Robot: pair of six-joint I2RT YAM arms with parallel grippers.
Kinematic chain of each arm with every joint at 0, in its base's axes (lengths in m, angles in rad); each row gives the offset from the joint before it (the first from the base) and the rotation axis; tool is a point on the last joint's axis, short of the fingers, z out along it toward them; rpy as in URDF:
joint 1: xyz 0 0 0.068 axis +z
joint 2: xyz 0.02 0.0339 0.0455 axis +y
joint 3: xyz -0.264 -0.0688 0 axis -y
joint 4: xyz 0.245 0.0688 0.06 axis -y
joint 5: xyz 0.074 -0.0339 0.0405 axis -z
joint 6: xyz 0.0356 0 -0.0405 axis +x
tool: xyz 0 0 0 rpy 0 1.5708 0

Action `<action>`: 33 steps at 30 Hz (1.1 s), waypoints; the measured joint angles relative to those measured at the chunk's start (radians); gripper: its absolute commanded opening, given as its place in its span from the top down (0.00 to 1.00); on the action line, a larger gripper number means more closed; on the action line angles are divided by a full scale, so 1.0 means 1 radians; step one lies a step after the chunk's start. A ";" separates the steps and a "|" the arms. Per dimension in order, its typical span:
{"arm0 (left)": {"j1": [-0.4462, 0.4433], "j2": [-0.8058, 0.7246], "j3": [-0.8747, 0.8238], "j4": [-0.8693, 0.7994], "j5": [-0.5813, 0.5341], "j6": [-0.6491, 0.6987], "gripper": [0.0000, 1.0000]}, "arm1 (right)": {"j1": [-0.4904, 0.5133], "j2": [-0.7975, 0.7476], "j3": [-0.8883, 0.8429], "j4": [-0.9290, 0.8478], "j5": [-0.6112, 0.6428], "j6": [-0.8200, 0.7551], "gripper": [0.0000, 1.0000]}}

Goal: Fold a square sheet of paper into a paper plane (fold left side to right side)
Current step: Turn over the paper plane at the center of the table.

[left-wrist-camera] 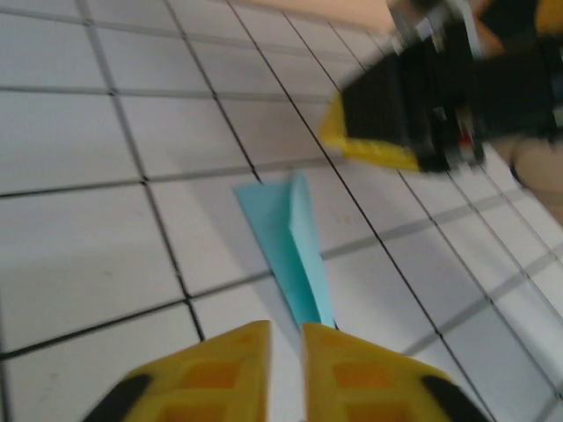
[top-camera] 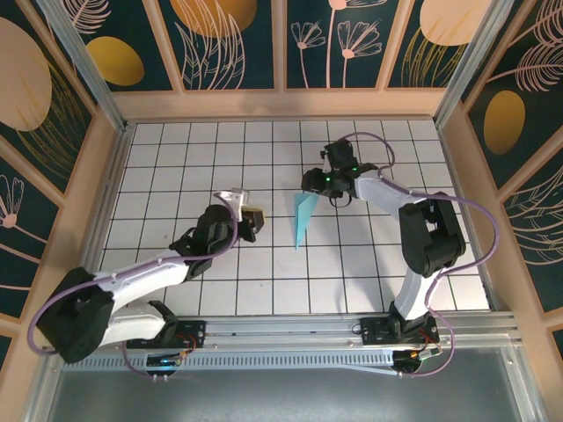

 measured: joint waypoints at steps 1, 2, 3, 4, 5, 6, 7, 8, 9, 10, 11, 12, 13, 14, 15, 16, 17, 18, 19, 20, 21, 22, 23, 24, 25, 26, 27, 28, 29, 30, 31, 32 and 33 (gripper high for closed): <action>0.001 -0.031 -0.011 -0.001 -0.048 -0.011 0.72 | 0.027 0.000 0.008 -0.018 0.039 0.001 0.42; 0.001 -0.052 -0.021 -0.001 -0.082 -0.021 0.72 | 0.048 0.002 0.012 -0.029 0.067 0.002 0.41; 0.001 -0.077 -0.029 -0.004 -0.122 -0.029 0.71 | 0.075 0.005 0.019 -0.050 0.106 0.003 0.39; 0.001 -0.096 -0.035 -0.009 -0.155 -0.032 0.71 | 0.103 0.010 0.027 -0.068 0.142 0.006 0.38; 0.001 -0.109 -0.040 -0.013 -0.182 -0.037 0.70 | 0.122 0.016 0.035 -0.076 0.167 0.008 0.37; 0.001 -0.125 -0.045 -0.022 -0.210 -0.040 0.70 | 0.145 0.030 0.043 -0.085 0.194 0.008 0.37; 0.001 -0.136 -0.049 -0.029 -0.230 -0.043 0.70 | 0.163 0.044 0.051 -0.090 0.215 0.009 0.37; 0.001 -0.148 -0.055 -0.035 -0.248 -0.043 0.70 | 0.179 0.064 0.060 -0.097 0.234 0.011 0.36; 0.001 -0.161 -0.061 -0.044 -0.264 -0.046 0.70 | 0.192 0.087 0.071 -0.108 0.253 0.011 0.36; 0.001 -0.170 -0.065 -0.051 -0.275 -0.047 0.70 | 0.198 0.105 0.079 -0.114 0.268 0.011 0.36; 0.001 -0.179 -0.069 -0.058 -0.285 -0.047 0.70 | 0.205 0.132 0.090 -0.123 0.286 0.013 0.36; 0.001 -0.188 -0.072 -0.065 -0.293 -0.047 0.69 | 0.209 0.151 0.098 -0.130 0.300 0.015 0.36; 0.001 -0.193 -0.074 -0.072 -0.301 -0.047 0.70 | 0.212 0.168 0.103 -0.136 0.315 0.018 0.36; 0.001 -0.200 -0.074 -0.080 -0.308 -0.047 0.70 | 0.213 0.182 0.106 -0.144 0.332 0.020 0.37; 0.001 -0.204 -0.074 -0.086 -0.313 -0.047 0.70 | 0.214 0.192 0.106 -0.149 0.344 0.026 0.38; 0.001 -0.209 -0.074 -0.090 -0.317 -0.047 0.70 | 0.214 0.196 0.106 -0.156 0.355 0.030 0.40; 0.001 -0.212 -0.074 -0.095 -0.322 -0.047 0.69 | 0.216 0.199 0.106 -0.164 0.367 0.034 0.42; 0.001 -0.216 -0.074 -0.099 -0.328 -0.047 0.69 | 0.216 0.199 0.107 -0.172 0.375 0.036 0.45; 0.001 -0.217 -0.075 -0.102 -0.332 -0.047 0.69 | 0.216 0.199 0.108 -0.176 0.384 0.039 0.48; 0.001 -0.219 -0.075 -0.106 -0.335 -0.047 0.69 | 0.217 0.199 0.108 -0.178 0.392 0.042 0.52; 0.001 -0.219 -0.076 -0.110 -0.338 -0.047 0.69 | 0.217 0.199 0.108 -0.180 0.400 0.043 0.56; 0.001 -0.219 -0.076 -0.114 -0.339 -0.047 0.69 | 0.217 0.199 0.108 -0.183 0.404 0.048 0.60; 0.001 -0.219 -0.076 -0.116 -0.340 -0.047 0.69 | 0.218 0.199 0.108 -0.185 0.411 0.051 0.64; 0.001 -0.219 -0.076 -0.119 -0.342 -0.047 0.69 | 0.218 0.199 0.108 -0.188 0.416 0.053 0.69; 0.001 -0.219 -0.076 -0.122 -0.343 -0.047 0.69 | 0.218 0.197 0.108 -0.191 0.420 0.056 0.74; 0.001 -0.219 -0.077 -0.126 -0.347 -0.047 0.69 | 0.218 0.195 0.108 -0.195 0.425 0.059 0.80; 0.001 -0.220 -0.077 -0.130 -0.353 -0.047 0.69 | 0.218 0.191 0.108 -0.200 0.428 0.061 0.86; 0.001 -0.220 -0.077 -0.133 -0.358 -0.047 0.69 | 0.219 0.185 0.107 -0.203 0.433 0.062 0.90; 0.001 -0.222 -0.077 -0.136 -0.363 -0.047 0.69 | 0.219 0.176 0.106 -0.206 0.437 0.064 0.96; 0.001 -0.224 -0.077 -0.140 -0.368 -0.047 0.69 | 0.220 0.163 0.105 -0.211 0.441 0.065 0.98; 0.001 -0.228 -0.077 -0.145 -0.372 -0.047 0.69 | 0.220 0.150 0.105 -0.217 0.443 0.066 1.00; 0.001 -0.233 -0.076 -0.152 -0.381 -0.047 0.69 | 0.221 0.134 0.105 -0.222 0.448 0.064 1.00; 0.001 -0.239 -0.076 -0.160 -0.391 -0.047 0.69 | 0.223 0.113 0.105 -0.227 0.451 0.062 1.00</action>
